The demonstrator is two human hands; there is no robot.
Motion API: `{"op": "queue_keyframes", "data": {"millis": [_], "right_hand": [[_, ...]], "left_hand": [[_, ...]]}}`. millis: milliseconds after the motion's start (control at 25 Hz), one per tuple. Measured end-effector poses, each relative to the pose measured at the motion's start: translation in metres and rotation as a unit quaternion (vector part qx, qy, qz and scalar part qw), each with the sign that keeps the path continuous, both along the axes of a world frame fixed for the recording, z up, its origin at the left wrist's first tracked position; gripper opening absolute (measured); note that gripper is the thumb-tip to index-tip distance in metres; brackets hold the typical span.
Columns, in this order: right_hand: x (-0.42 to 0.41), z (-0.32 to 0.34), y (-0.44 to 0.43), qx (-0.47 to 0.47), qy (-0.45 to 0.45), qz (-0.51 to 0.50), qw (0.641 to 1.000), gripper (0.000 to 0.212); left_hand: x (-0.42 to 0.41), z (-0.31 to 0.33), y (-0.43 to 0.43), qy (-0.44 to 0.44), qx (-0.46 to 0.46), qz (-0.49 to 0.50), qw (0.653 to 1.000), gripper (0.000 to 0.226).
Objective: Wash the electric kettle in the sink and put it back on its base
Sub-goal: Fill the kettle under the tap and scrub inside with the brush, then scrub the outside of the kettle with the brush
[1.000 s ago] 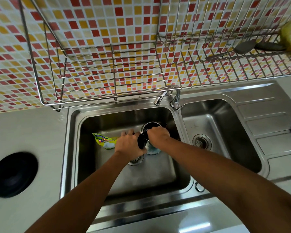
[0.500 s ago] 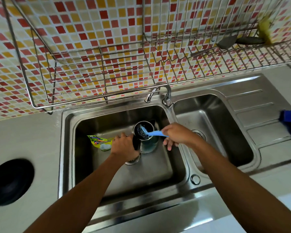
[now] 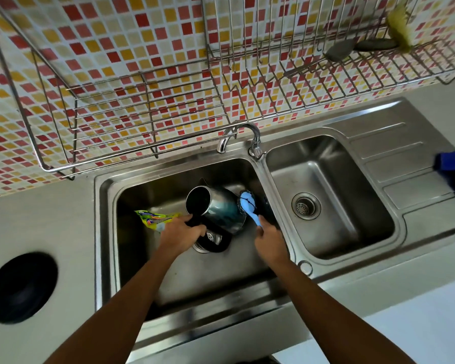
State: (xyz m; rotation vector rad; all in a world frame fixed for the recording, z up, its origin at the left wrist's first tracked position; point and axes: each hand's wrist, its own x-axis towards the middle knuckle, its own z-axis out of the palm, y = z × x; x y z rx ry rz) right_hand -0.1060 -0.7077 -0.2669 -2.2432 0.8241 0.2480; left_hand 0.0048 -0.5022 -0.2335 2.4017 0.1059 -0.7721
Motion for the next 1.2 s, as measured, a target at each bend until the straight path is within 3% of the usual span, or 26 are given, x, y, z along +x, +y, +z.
{"op": "queue_keyframes", "data": {"millis": [160,360,480,600,760,960,1120,1200], "right_hand": [[-0.013,0.012,0.049,-0.018,-0.133,0.098,0.986,0.053],[-0.014,-0.013,0.029,-0.026,-0.016,-0.01,0.999,0.052],[-0.023,-0.002,0.049,-0.004,-0.099,0.043,0.994,0.053],[-0.032,0.001,0.067,-0.004,-0.124,0.12,0.985,0.055],[-0.016,-0.016,0.044,-0.001,-0.074,-0.03,0.997,0.054],[-0.019,-0.001,0.075,0.007,-0.164,0.123,0.979,0.058],[-0.018,-0.03,0.052,-0.014,-0.066,-0.021,0.998,0.056],[-0.019,-0.028,0.053,-0.013,-0.058,-0.03,0.998,0.055]], "left_hand": [[-0.002,0.006,-0.003,0.017,-0.019,0.028,0.999,0.03],[-0.001,0.007,-0.001,0.02,-0.039,0.059,0.997,0.016],[0.002,0.008,-0.007,0.024,-0.044,0.065,0.997,0.016],[0.01,0.013,-0.009,0.03,-0.044,0.074,0.996,0.02],[0.013,0.018,-0.011,0.033,-0.049,0.087,0.994,0.024],[0.013,0.019,-0.016,0.044,-0.061,0.096,0.992,0.02],[0.014,0.017,-0.014,0.081,-0.073,0.13,0.986,0.019],[0.016,0.013,-0.013,0.094,-0.079,0.139,0.983,0.02]]}}
